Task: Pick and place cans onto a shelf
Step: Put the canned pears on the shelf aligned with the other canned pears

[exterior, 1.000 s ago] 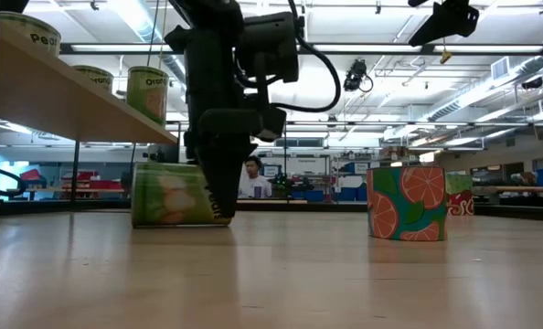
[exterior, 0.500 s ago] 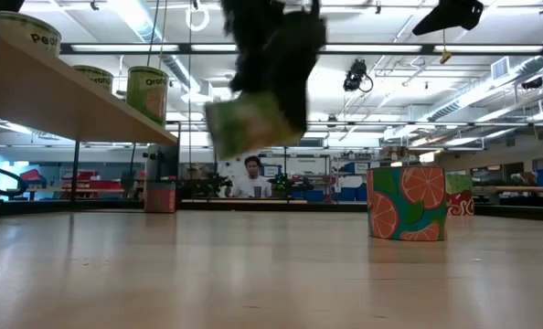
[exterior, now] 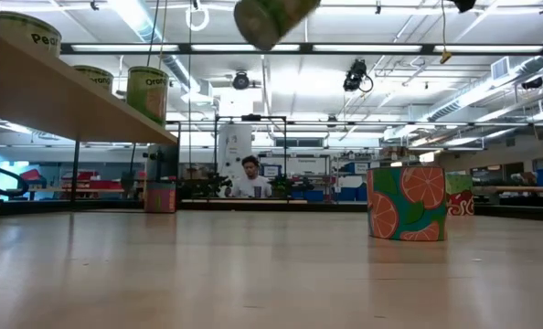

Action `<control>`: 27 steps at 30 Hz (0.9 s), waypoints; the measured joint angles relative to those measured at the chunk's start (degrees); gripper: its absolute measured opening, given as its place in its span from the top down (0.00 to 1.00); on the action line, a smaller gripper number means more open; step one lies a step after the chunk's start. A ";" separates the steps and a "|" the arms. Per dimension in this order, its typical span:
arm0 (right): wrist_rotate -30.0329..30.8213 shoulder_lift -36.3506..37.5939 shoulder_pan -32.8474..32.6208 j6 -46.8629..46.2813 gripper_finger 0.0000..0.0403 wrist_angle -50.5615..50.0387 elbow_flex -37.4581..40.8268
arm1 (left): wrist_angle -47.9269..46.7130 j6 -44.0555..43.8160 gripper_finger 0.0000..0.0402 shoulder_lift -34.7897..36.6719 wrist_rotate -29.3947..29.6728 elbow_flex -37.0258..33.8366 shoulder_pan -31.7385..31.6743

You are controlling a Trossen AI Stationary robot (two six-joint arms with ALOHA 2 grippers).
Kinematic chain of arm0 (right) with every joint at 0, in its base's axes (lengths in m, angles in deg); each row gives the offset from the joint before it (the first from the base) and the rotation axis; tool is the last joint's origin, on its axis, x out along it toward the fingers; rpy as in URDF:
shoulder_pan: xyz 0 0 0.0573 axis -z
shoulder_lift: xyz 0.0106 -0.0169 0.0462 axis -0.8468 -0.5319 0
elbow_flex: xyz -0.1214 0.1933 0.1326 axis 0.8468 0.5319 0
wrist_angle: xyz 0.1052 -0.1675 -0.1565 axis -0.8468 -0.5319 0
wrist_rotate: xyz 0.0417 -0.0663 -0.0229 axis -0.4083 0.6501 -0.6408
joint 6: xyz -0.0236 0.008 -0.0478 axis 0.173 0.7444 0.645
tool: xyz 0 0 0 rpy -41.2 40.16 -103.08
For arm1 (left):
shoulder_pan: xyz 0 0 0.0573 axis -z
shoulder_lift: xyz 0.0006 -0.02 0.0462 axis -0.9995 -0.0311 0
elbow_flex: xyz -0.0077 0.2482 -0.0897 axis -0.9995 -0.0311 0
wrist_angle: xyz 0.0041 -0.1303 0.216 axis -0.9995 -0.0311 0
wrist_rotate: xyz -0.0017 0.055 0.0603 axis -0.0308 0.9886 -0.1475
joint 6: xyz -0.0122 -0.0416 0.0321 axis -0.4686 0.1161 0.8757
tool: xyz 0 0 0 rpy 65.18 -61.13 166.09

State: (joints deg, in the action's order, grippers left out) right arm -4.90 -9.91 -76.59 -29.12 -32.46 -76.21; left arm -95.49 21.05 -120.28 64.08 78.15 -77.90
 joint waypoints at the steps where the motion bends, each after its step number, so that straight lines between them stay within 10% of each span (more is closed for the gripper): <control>1: -0.06 0.81 0.00 0.39 0.07 1.74 1.21 | 1.16 0.61 0.21 1.08 0.00 -0.31 0.00; 14: -0.61 3.53 0.00 1.35 0.07 9.16 7.82 | 11.30 4.82 0.21 9.31 -2.39 -1.46 0.60; 27: -0.63 3.16 0.09 2.74 0.07 9.23 7.82 | 21.96 4.28 0.21 24.24 0.93 -19.46 1.07</control>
State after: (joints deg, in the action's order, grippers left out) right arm -5.53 -6.76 -76.50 -26.38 -23.23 -68.40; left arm -73.53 25.33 -96.03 65.00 58.69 -76.84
